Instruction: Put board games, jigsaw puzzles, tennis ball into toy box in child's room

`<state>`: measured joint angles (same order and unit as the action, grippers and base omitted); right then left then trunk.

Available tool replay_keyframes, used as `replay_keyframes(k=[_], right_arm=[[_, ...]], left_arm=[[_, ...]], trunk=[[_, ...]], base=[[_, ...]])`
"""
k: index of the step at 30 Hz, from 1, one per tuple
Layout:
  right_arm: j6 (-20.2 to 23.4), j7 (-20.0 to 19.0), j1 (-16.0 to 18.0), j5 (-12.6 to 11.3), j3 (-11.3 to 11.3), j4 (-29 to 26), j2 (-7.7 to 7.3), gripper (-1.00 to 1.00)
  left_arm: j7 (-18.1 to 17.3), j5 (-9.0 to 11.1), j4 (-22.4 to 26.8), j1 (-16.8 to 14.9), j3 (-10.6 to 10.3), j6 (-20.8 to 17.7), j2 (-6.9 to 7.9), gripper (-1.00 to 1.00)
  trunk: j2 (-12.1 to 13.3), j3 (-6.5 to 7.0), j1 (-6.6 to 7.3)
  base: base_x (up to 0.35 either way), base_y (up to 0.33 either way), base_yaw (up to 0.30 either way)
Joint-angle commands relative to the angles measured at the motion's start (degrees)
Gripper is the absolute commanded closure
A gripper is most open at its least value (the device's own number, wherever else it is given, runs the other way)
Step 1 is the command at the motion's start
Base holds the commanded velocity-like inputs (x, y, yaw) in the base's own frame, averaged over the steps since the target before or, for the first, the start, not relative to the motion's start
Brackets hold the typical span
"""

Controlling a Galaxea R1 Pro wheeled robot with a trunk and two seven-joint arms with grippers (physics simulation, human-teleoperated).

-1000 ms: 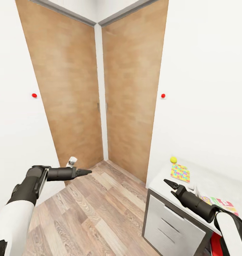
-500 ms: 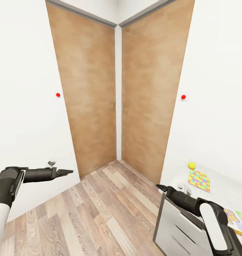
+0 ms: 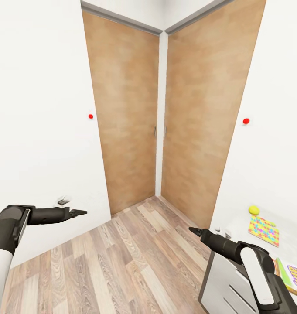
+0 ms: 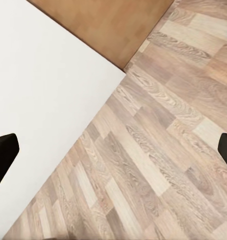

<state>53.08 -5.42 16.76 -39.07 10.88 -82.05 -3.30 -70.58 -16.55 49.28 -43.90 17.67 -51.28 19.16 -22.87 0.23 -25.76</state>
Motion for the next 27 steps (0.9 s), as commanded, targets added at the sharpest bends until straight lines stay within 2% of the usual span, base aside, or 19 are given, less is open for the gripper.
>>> replay_keyframes(k=[1,8,10,13,16,22,27], right_arm=[[0.26,-0.55,0.02,0.52,0.10,0.02,0.00,-1.00],[-0.07,0.23,0.03,0.76,-0.87,-0.02,0.59,-1.00],[-0.12,0.67,0.03,1.07,-1.80,-0.03,0.71,-1.00],[-0.22,1.78,0.09,2.45,-4.62,-0.03,0.86,-1.00],[-0.24,2.22,0.34,3.16,-5.87,-0.04,0.90,-1.00],[-0.17,2.50,1.01,3.52,-6.69,0.01,0.93,-1.00],[-0.10,2.68,1.86,3.57,-7.44,0.75,0.93,-1.00]], left_arm=[[-0.25,-0.59,0.02,-0.04,0.20,-0.50,-0.07,-1.00],[0.64,-0.51,0.02,-0.04,0.24,-0.53,-0.14,-1.00],[0.66,-0.45,0.02,-0.04,0.21,-0.48,-0.09,-1.00],[0.70,-0.37,0.02,-0.04,0.19,-0.42,-0.09,-1.00],[0.48,-0.28,0.02,-0.04,0.15,-0.26,-0.14,-1.00],[0.74,-0.40,0.02,-0.04,0.09,-0.16,-0.17,-1.00],[0.90,-0.60,0.02,-0.04,0.09,-0.15,-0.19,-1.00]], trunk=[[-0.05,-0.03,-0.02],[-0.05,-0.04,-0.02],[-0.05,-0.06,-0.02],[-0.05,-0.11,-0.02],[-0.05,-0.16,-0.02],[-0.05,-0.28,-0.02],[-0.05,-0.39,-0.02]], base=[[0.000,0.000,0.038],[0.000,0.000,0.154],[0.000,0.000,0.254],[0.000,0.000,0.276],[0.000,0.000,0.286],[0.036,0.000,0.290],[0.208,0.000,0.292]])
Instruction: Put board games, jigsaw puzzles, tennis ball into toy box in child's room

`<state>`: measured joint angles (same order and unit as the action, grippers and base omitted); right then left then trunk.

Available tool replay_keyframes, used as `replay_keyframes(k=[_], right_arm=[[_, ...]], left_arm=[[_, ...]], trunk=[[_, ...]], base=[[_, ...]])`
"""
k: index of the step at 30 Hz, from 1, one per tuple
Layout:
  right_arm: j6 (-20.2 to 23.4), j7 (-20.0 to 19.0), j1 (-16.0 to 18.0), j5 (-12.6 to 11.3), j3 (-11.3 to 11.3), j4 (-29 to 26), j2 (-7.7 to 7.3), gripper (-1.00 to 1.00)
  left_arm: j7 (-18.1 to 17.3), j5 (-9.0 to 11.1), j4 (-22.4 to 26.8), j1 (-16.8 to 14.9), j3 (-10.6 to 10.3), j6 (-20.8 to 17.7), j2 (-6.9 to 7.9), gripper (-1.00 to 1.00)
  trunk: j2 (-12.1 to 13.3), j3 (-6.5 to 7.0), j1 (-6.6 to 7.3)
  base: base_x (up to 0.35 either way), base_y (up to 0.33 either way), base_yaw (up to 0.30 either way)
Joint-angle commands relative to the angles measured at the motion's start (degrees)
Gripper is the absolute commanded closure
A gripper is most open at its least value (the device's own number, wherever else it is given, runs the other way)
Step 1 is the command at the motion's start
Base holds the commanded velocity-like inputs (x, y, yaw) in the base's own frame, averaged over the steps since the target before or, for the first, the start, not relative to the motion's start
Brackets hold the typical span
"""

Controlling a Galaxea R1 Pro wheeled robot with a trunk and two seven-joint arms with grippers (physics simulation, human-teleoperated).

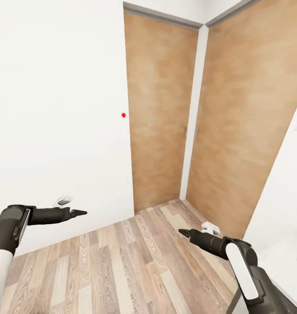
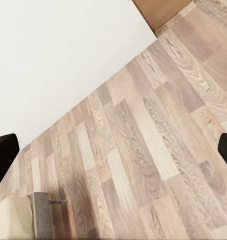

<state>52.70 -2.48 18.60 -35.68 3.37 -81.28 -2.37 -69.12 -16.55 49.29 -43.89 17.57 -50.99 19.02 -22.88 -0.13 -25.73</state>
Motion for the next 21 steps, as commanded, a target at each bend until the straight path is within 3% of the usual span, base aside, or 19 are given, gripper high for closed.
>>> replay_keyframes(k=[1,8,12,18,21], right_arm=[[0.28,0.07,0.41,0.20,-0.36,0.65,0.00,-1.00],[0.32,4.65,3.17,0.20,-2.63,5.38,0.03,-1.00],[0.55,8.51,4.48,0.09,-4.41,7.68,0.07,-1.00],[0.79,11.47,5.32,-0.01,-6.06,10.04,0.31,-1.00],[0.78,11.87,5.84,0.15,-6.50,12.47,0.73,-1.00]], left_arm=[[-0.52,-0.63,0.01,-0.05,0.15,-0.44,-0.07,-1.00],[0.55,-0.74,-0.05,-0.05,0.03,-0.44,-0.12,-1.00],[3.16,-0.76,-0.56,-0.05,-0.05,-0.43,-0.18,-1.00],[9.78,-0.78,-2.87,-0.05,-0.09,-0.31,-0.34,-1.00],[13.99,-0.84,-5.80,-0.05,-0.19,0.20,-1.27,-1.00]], trunk=[[-0.04,-0.05,-0.05],[-0.04,-0.19,-0.05],[-0.04,-0.27,-0.05],[-0.04,-0.40,-0.05],[-0.04,-0.46,-0.05]], base=[[0.272,0.000,0.292],[0.304,0.000,0.292],[0.276,0.000,0.292],[0.167,0.000,0.292],[0.094,0.000,0.292]])
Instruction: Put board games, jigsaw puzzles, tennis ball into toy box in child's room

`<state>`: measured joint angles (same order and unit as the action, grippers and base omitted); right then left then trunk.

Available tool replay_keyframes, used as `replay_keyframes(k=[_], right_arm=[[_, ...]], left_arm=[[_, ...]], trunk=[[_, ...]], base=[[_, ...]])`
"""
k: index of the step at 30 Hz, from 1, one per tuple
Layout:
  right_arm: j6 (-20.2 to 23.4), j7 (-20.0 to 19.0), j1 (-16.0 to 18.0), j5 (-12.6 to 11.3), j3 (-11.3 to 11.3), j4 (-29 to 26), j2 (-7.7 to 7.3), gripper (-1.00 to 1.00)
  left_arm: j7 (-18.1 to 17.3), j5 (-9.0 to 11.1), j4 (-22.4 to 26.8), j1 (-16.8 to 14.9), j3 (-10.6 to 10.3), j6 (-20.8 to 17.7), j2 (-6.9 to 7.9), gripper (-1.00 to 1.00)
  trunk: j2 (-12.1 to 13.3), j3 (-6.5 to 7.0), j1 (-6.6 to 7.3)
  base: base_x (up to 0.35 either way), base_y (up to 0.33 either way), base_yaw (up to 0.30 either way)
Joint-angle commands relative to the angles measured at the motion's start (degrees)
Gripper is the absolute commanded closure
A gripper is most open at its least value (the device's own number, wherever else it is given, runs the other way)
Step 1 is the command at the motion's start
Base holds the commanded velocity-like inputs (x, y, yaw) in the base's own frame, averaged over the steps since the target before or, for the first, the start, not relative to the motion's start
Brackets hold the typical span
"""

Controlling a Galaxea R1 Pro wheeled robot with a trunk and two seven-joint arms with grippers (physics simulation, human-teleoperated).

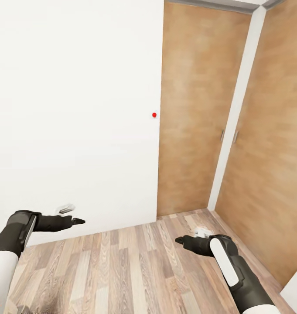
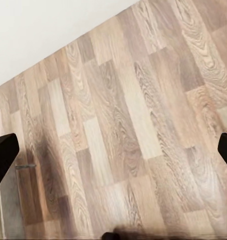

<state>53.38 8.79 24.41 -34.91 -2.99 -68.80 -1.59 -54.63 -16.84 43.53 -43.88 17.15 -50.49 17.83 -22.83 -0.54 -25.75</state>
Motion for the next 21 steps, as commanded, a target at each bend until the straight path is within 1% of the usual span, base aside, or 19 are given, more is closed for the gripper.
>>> replay_keyframes(k=[1,2,5,6,9,10,12,14,15,17,18,20,21], right_arm=[[0.02,0.65,0.14,-0.59,-0.23,0.74,0.01,-1.00],[-0.15,0.73,0.29,-0.53,-0.37,2.50,0.09,-1.00],[-0.34,0.80,0.49,-0.26,-0.42,5.76,0.08,-1.00],[-0.38,0.80,0.58,-0.07,-0.44,7.87,-0.09,-1.00],[-0.55,0.79,0.48,0.18,-0.57,10.27,-0.02,-1.00],[-1.26,0.79,0.20,0.31,-0.62,11.31,-0.01,-1.00],[-2.90,0.77,-0.12,0.38,-0.65,12.06,-0.20,-1.00],[-5.37,0.68,-0.29,0.36,-0.67,12.80,-0.48,-1.00],[-8.23,0.59,-0.40,0.33,-0.68,13.88,-0.70,-1.00],[-11.06,0.53,-0.52,0.32,-0.69,15.55,-0.86,-1.00],[-13.77,0.50,-0.69,0.34,-0.71,17.84,-0.96,-1.00],[-16.38,0.51,-0.94,0.38,-0.77,20.63,-0.96,-1.00],[-19.17,0.51,-1.15,0.46,-1.12,24.05,-0.82,-1.00]], left_arm=[[0.71,-0.57,-0.91,-0.06,0.21,0.09,-0.44,-1.00],[3.26,-0.58,-2.73,-0.06,0.20,1.28,-1.25,-1.00],[7.44,-0.50,-5.69,-0.06,0.18,3.89,-2.30,-1.00],[10.41,-0.46,-7.98,-0.06,0.20,5.76,-2.90,-1.00],[14.93,-0.42,-11.77,-0.06,0.24,8.23,-3.67,-1.00],[17.90,-0.39,-14.38,-0.06,0.28,9.69,-4.17,-1.00],[20.75,-0.31,-16.81,-0.06,0.32,11.23,-4.68,-1.00],[23.45,-0.19,-18.91,-0.06,0.39,13.03,-5.14,-1.00],[26.01,-0.09,-20.83,-0.06,0.43,15.11,-5.53,-1.00],[28.42,-0.02,-22.90,-0.06,0.49,17.37,-5.95,-1.00],[30.84,0.06,-25.44,-0.03,0.53,19.82,-6.43,-1.00],[33.19,0.09,-28.21,-0.01,0.56,22.46,-6.88,-1.00],[35.48,0.11,-31.03,0.00,0.57,25.24,-7.18,-1.00]], trunk=[[-0.09,-0.07,-0.03],[-0.09,-0.09,-0.03],[-0.09,-0.15,-0.03],[-0.09,-0.18,-0.03],[-0.09,-0.24,-0.03],[-0.09,-0.26,-0.03],[-0.09,-0.30,-0.03],[-0.09,-0.35,-0.03],[-0.09,-0.37,-0.03],[-0.09,-0.42,-0.03],[-0.09,-0.45,-0.03],[-0.09,-0.50,-0.03],[-0.09,-0.53,-0.03]], base=[[0.055,0.000,0.292],[0.035,0.000,0.292],[0.023,0.000,0.292],[0.011,0.000,0.292],[0.007,0.000,0.292],[0.004,0.000,0.292],[0.003,0.000,0.292],[0.002,0.000,0.292],[0.001,0.000,0.292],[0.001,0.000,0.292],[0.000,0.000,0.292],[0.000,0.000,0.292],[0.000,0.000,0.292]])
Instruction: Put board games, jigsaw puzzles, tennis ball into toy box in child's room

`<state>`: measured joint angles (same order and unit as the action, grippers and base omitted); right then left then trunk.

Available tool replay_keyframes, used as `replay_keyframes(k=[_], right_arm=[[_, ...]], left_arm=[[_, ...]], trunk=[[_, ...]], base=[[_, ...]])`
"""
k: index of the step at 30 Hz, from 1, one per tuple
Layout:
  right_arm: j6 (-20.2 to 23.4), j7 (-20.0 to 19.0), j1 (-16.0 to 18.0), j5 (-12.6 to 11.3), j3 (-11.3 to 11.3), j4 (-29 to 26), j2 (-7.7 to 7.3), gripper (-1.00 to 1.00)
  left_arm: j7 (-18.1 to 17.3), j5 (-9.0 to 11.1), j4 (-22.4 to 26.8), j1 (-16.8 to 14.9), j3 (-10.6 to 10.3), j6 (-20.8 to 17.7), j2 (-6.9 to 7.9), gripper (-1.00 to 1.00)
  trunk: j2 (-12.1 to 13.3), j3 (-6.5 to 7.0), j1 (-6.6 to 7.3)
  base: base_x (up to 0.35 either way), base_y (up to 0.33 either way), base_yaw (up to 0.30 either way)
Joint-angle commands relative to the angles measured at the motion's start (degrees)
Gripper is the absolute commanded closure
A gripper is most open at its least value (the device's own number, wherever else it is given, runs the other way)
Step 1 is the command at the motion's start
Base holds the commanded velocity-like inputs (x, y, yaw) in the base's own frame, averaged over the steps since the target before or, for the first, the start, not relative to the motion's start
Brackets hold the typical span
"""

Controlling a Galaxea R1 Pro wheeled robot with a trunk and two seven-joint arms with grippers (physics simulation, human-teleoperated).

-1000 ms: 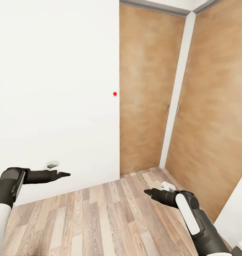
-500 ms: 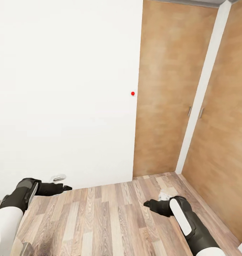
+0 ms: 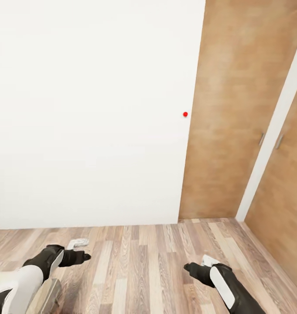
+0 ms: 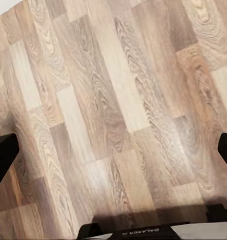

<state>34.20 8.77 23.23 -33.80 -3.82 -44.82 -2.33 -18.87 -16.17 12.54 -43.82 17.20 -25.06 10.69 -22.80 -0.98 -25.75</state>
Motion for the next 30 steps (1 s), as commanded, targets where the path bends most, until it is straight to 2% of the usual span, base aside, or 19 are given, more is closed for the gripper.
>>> replay_keyframes(k=[1,3,5,6,10,18,23,30], right_arm=[[-1.51,0.52,-0.03,-0.62,-0.62,1.87,-0.03,-1.00],[-6.13,0.45,-0.16,-0.58,-2.22,6.80,0.05,-1.00],[-8.78,0.42,-0.21,-0.61,-3.53,9.50,0.00,-1.00],[-10.83,0.37,-0.24,-0.63,-4.80,11.42,-0.07,-1.00],[-13.62,0.30,-0.32,-0.70,-6.74,13.78,-0.21,-1.00],[-15.99,0.06,-0.37,-0.63,-7.72,14.84,-0.23,-1.00],[-17.60,-0.01,-0.83,-0.60,-7.83,14.98,-0.18,-1.00],[-19.84,-0.51,-1.85,-0.63,-7.89,14.96,-0.27,-1.00]], left_arm=[[0.83,-0.54,-1.38,-0.05,0.53,1.23,-0.15,-1.00],[3.92,-0.52,-5.18,0.02,0.54,5.63,-0.47,-1.00],[5.82,-0.49,-7.41,0.29,0.55,8.52,-0.73,-1.00],[7.57,-0.51,-9.11,0.78,0.55,11.20,-1.01,-1.00],[11.09,-0.47,-11.18,2.33,0.54,15.68,-1.74,-1.00],[13.25,-0.59,-12.08,4.17,0.48,17.91,-3.31,-1.00],[13.46,-0.50,-12.10,5.29,0.47,18.20,-3.58,-1.00],[13.50,-0.43,-12.09,5.55,0.49,18.28,-3.65,-1.00]], trunk=[[-0.12,-0.11,-0.03],[-0.12,-0.17,-0.03],[-0.12,-0.22,-0.03],[-0.12,-0.25,-0.03],[-0.12,-0.36,-0.03],[-0.12,-0.42,-0.03],[-0.12,-0.43,-0.03],[-0.12,-0.43,-0.03]], base=[[0.000,0.000,0.292],[0.000,0.000,0.292],[0.000,0.000,0.292],[0.006,0.000,0.292],[0.057,0.000,0.278],[0.247,0.000,0.090],[0.256,0.000,0.013],[0.068,0.000,0.002]])
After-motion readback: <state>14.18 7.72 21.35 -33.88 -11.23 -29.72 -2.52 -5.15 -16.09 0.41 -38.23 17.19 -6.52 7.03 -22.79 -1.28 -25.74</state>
